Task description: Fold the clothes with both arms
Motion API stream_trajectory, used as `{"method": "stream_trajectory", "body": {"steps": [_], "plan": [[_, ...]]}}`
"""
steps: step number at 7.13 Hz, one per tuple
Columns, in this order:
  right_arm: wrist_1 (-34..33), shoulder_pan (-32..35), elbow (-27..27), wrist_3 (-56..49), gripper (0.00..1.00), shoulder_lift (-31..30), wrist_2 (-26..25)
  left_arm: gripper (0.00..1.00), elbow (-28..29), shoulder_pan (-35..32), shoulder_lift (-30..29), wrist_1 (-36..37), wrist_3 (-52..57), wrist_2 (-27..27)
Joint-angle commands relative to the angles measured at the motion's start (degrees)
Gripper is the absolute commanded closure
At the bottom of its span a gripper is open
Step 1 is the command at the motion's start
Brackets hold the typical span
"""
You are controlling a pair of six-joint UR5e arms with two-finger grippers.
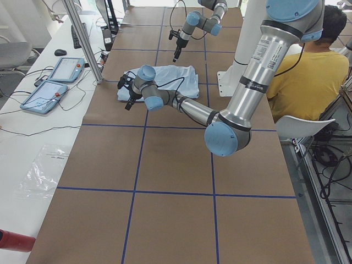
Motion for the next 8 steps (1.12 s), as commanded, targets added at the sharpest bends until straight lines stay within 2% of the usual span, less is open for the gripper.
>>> {"method": "stream_trajectory", "body": {"steps": [1, 2, 3, 5, 6, 8], "plan": [[0.98, 3.22, 3.32, 2.36, 0.0, -2.88, 3.62, 0.0, -12.68, 7.12, 5.52, 0.55, -9.04, -2.31], [1.07, 4.37, 5.68, 1.92, 0.0, -4.64, 4.96, 0.0, -15.61, 10.73, 6.51, 0.73, -14.81, -1.96], [2.11, 4.56, 6.67, 1.92, 0.0, -6.31, 5.23, 0.0, -16.25, 15.64, 6.52, 2.04, -18.52, 3.0], [12.89, 4.65, 6.5, 1.74, 0.0, -12.63, 6.37, 0.0, -16.17, 23.83, 6.25, 7.65, -22.76, 11.28], [13.02, 4.82, 6.33, 1.65, 0.0, -12.75, 6.38, 0.0, -16.08, 27.95, 6.08, 10.98, -23.91, 14.88], [13.02, 4.82, 6.32, 1.65, 0.0, -12.66, 6.38, 0.0, -16.17, 31.67, 2.93, 18.26, -25.32, 17.89]]}}
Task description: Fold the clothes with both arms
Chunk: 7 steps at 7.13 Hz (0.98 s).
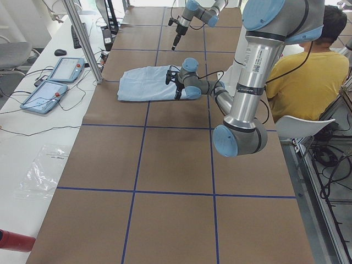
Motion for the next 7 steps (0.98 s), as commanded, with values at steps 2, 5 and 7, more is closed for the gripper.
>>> {"method": "stream_trajectory", "body": {"steps": [2, 5, 7], "plan": [[0.23, 0.04, -0.11, -0.02, 0.0, -0.21, 0.04, 0.0, -0.03, 5.8, -1.98, 6.31, -2.02, 4.48], [0.23, -0.05, -0.11, -0.1, 0.0, -0.21, 0.13, 0.16, -0.03, 8.36, -1.89, 6.4, -2.11, 5.99], [0.23, -0.05, -0.28, -0.02, 0.0, -0.21, 0.13, 0.56, -0.03, 8.63, -1.89, 6.66, -2.11, 5.99]]}}
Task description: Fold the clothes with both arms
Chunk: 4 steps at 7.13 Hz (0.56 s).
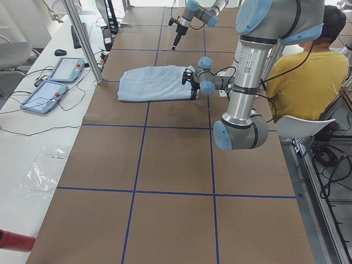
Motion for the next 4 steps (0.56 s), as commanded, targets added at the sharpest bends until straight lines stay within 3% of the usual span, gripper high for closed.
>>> {"method": "stream_trajectory", "body": {"steps": [1, 2, 4], "plan": [[0.0, -0.01, -0.09, 0.02, 0.0, 0.0, -0.08, 0.79, -0.09, 0.2, 0.0, 0.21, 0.0, 0.07], [0.0, -0.01, -0.09, 0.02, 0.0, 0.09, -0.08, 1.0, -0.61, 0.12, 0.26, 0.29, 0.0, 0.07], [0.0, -0.1, -0.09, 0.2, 0.0, 0.35, -0.16, 1.0, -3.5, 0.03, 2.53, 0.29, 0.08, 0.07]]}}
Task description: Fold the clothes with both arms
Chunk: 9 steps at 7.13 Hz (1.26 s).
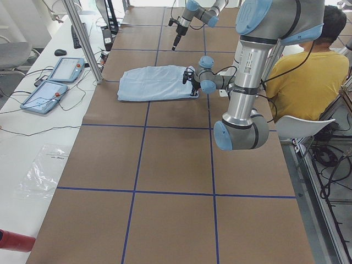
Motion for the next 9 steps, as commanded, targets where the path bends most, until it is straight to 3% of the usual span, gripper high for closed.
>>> {"method": "stream_trajectory", "body": {"steps": [1, 3, 5, 7, 8, 9], "plan": [[-0.7, -0.2, 0.0, 0.83, 0.0, 0.47, -0.24, 1.0, -2.35, -0.05, 2.7, 0.01, 0.03, 0.0], [-1.49, -4.04, 0.0, 9.29, 0.02, 0.38, -1.03, 1.0, -2.27, 0.04, 2.54, 0.01, -0.06, 0.09], [-13.82, -13.25, -0.09, 28.42, 0.11, 7.02, -6.11, 1.0, -2.27, 0.13, 2.36, 0.01, -0.49, 0.18], [-22.73, -19.08, -4.2, 42.69, 0.19, 13.19, -8.23, 1.0, -2.27, 0.13, 2.19, -0.07, -0.76, 0.18], [-23.89, -19.62, -9.09, 43.63, 0.19, 14.78, -8.68, 1.0, -2.35, 0.13, 2.19, -0.07, -0.76, 0.18], [-23.73, -19.63, -9.93, 43.99, 0.19, 16.45, -9.03, 1.0, -2.44, 0.13, 2.19, 0.01, -0.93, 0.26]]}}
